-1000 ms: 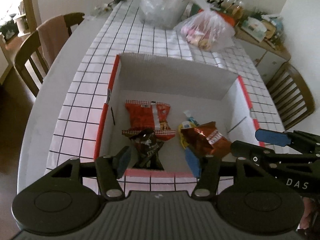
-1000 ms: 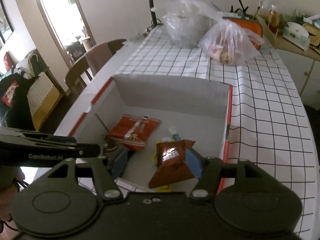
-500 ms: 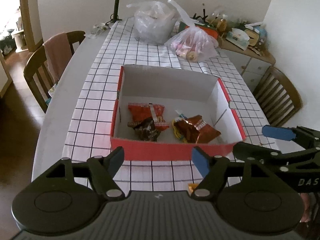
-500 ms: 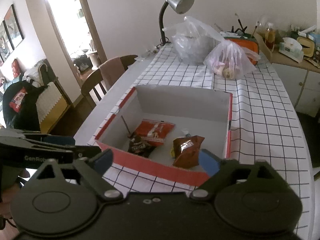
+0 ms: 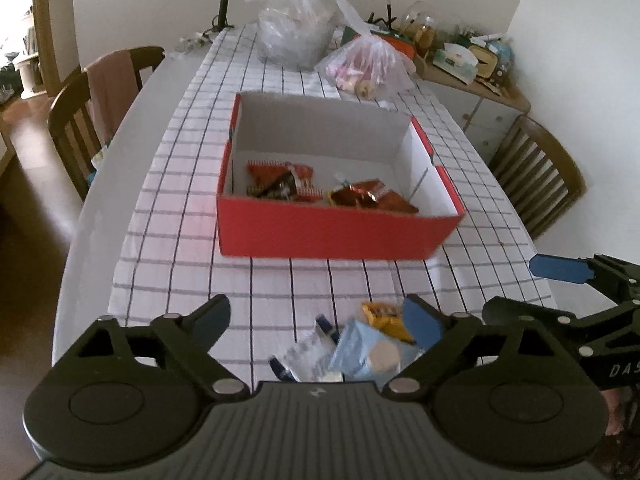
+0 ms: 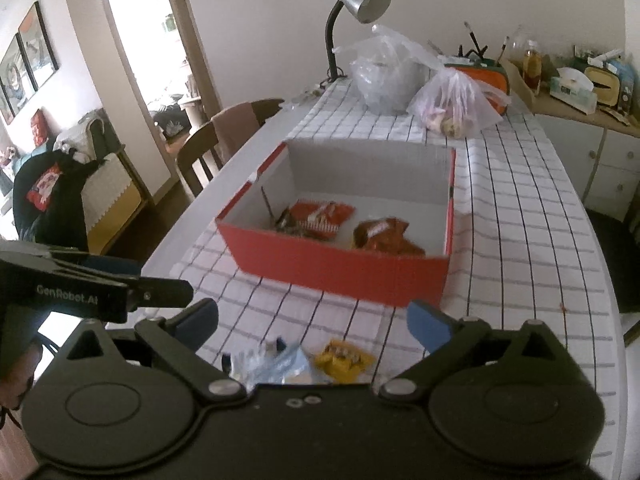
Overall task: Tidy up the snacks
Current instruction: 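Grasp the white translucent bag with the left tool while the right tool grasps the blue cookie packet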
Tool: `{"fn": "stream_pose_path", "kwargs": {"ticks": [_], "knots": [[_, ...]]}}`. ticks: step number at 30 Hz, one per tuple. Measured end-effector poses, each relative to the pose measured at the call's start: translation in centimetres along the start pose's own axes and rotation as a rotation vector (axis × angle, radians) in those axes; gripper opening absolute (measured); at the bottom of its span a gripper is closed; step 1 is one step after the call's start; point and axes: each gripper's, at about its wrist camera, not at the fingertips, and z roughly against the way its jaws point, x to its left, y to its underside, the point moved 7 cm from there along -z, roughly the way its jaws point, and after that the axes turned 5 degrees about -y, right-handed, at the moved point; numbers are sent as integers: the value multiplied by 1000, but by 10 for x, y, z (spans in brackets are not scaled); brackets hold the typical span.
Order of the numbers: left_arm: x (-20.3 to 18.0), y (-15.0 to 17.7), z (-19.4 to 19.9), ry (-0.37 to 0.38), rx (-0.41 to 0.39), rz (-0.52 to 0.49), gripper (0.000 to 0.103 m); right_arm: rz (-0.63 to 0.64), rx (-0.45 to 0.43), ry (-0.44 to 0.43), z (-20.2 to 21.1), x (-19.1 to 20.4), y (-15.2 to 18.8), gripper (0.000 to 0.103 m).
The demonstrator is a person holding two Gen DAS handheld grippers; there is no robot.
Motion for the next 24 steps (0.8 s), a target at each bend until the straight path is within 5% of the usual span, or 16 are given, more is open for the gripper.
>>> {"fn": "stream_pose_path", "kwargs": {"ticks": [12, 24], "knots": [[4, 60, -14, -111, 42, 110, 96, 117, 120, -42, -20, 2, 44, 101], [-3, 107, -48, -186, 129, 169, 96, 402, 211, -87, -49, 13, 73, 91]]}}
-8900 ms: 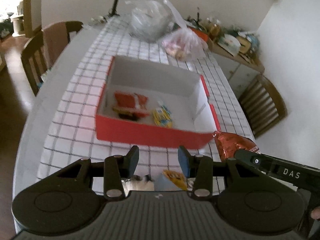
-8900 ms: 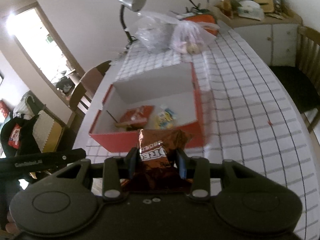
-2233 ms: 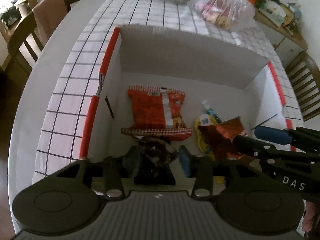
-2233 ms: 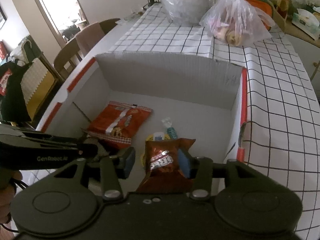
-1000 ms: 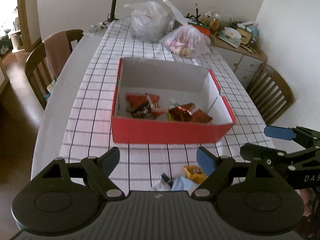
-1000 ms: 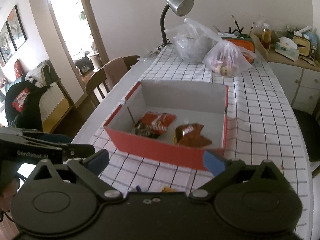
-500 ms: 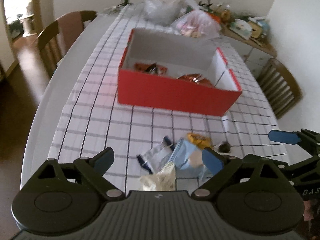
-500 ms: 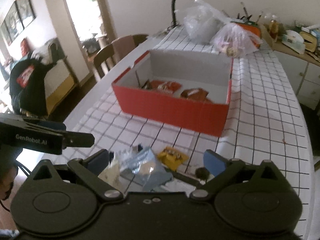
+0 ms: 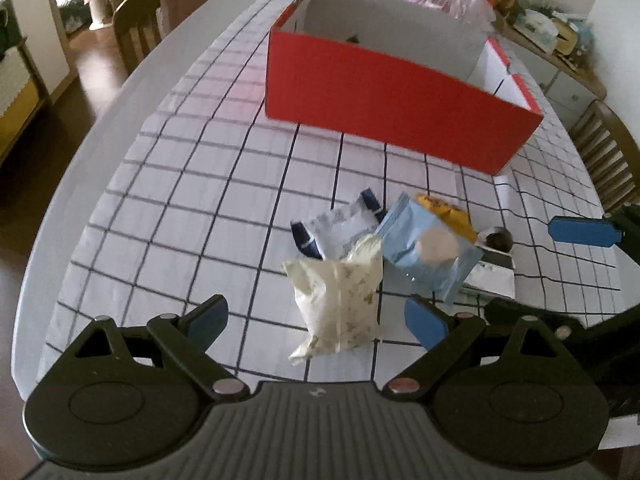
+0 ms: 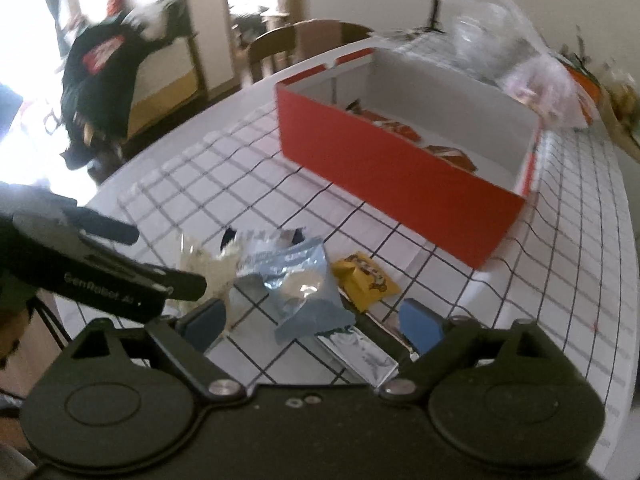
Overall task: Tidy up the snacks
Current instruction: 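Grasp the white translucent bag with the left tool while the right tool grasps the blue cookie packet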
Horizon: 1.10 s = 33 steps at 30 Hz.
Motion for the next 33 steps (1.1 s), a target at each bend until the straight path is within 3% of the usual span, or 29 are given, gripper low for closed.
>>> {"fn": "stream_pose_path", "kwargs": {"ticks": [7, 13, 17, 24, 26, 33], "knots": [[-1, 6, -22, -24, 58, 48, 95, 127, 47, -6, -22, 6, 6, 81], [4, 4, -28, -47, 55, 80, 92, 166, 52, -11, -37, 6, 2, 72], [3, 5, -31, -36, 76, 94, 78, 184, 63, -18, -46, 6, 0, 61], [3, 6, -34, 0, 93, 120, 60, 177, 82, -28, -58, 8, -3, 56], [1, 7, -34, 16, 99, 119, 55, 169, 91, -31, -60, 9, -1, 48], [0, 9, -34, 65, 119, 121, 40, 131, 89, -19, -59, 8, -1, 43]]}}
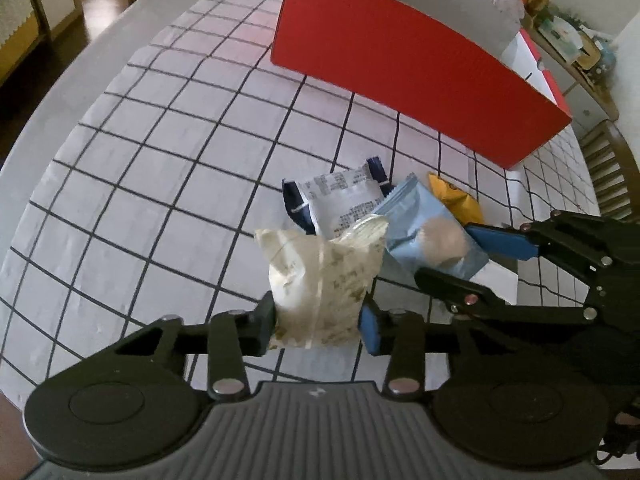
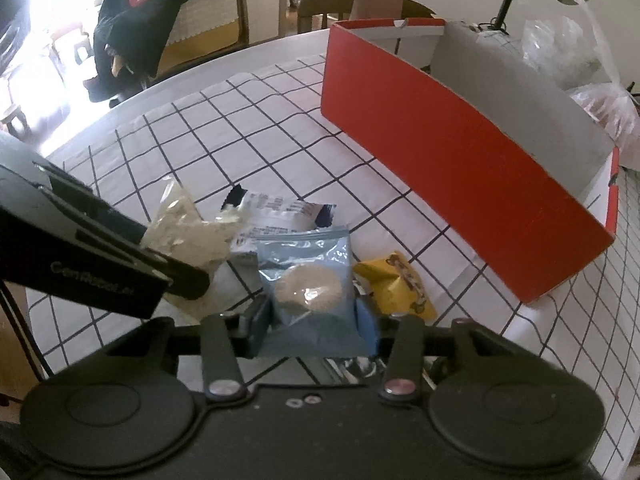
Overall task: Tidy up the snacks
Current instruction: 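Grasp the white translucent bag with the left tool while the right tool grasps the blue cookie packet, then carry the white bag with the left tool while the right tool carries the blue packet over the box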
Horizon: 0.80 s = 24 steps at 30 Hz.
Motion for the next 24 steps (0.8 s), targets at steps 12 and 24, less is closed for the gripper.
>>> {"fn": "stream_pose_path", "kwargs": {"ticks": [12, 24], "knots": [[8, 3, 13, 49, 10, -14, 34, -88, -42, 45, 26, 6, -1, 42], [15, -6, 50, 85, -37, -69, 34, -201, -132, 111, 69, 15, -12, 42]]}}
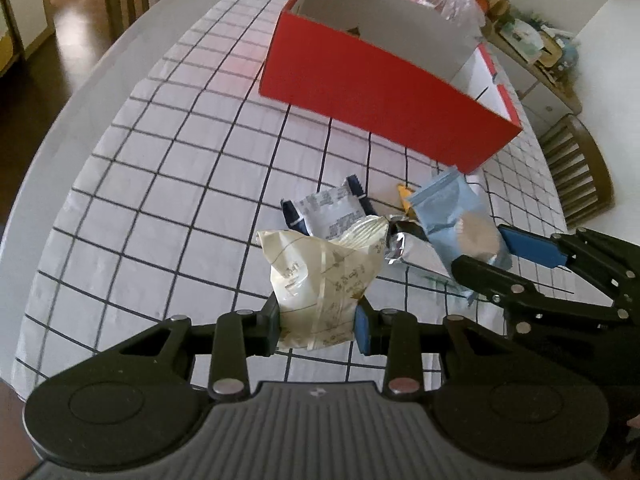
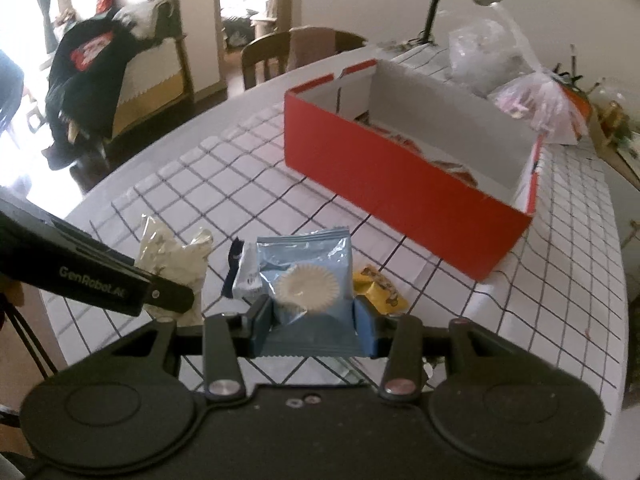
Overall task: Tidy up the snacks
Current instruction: 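Carry the white bag with the left tool while the right tool carries the blue packet over the box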
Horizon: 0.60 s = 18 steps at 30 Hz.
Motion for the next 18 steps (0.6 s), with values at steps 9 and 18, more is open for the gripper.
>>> {"fn": "stream_pose_path", "kwargs": {"ticks": [9, 18], "knots": [[1, -27, 36, 22, -76, -57, 34, -101, -87, 63, 33, 2, -20, 42], [-6, -65, 62, 42, -143, -108, 34, -171, -156, 98, 53, -9, -55, 42]]}}
